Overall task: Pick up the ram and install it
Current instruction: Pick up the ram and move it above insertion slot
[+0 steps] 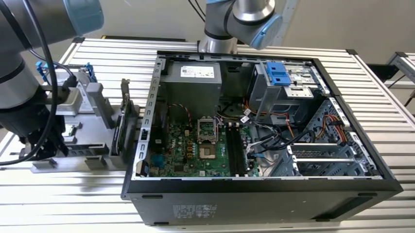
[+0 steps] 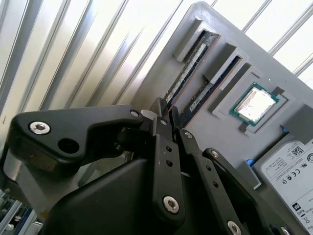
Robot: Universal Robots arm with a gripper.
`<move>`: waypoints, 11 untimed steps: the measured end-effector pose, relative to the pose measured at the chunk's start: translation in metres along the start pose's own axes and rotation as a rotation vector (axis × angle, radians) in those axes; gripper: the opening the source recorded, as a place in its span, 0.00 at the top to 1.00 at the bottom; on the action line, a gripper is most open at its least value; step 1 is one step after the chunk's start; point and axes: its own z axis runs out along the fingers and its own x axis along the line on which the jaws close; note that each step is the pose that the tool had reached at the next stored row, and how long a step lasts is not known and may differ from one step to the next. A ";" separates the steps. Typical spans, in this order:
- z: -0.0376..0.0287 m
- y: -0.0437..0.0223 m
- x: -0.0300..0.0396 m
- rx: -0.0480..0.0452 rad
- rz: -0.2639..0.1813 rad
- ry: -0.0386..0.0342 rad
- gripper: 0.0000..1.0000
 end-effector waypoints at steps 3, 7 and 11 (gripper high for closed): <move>-0.0017 -0.0001 0.0000 0.0002 0.000 -0.0001 1.00; -0.0050 -0.0001 0.0000 0.0001 0.000 -0.0001 1.00; -0.0084 -0.0002 0.0000 0.0001 0.000 -0.0001 1.00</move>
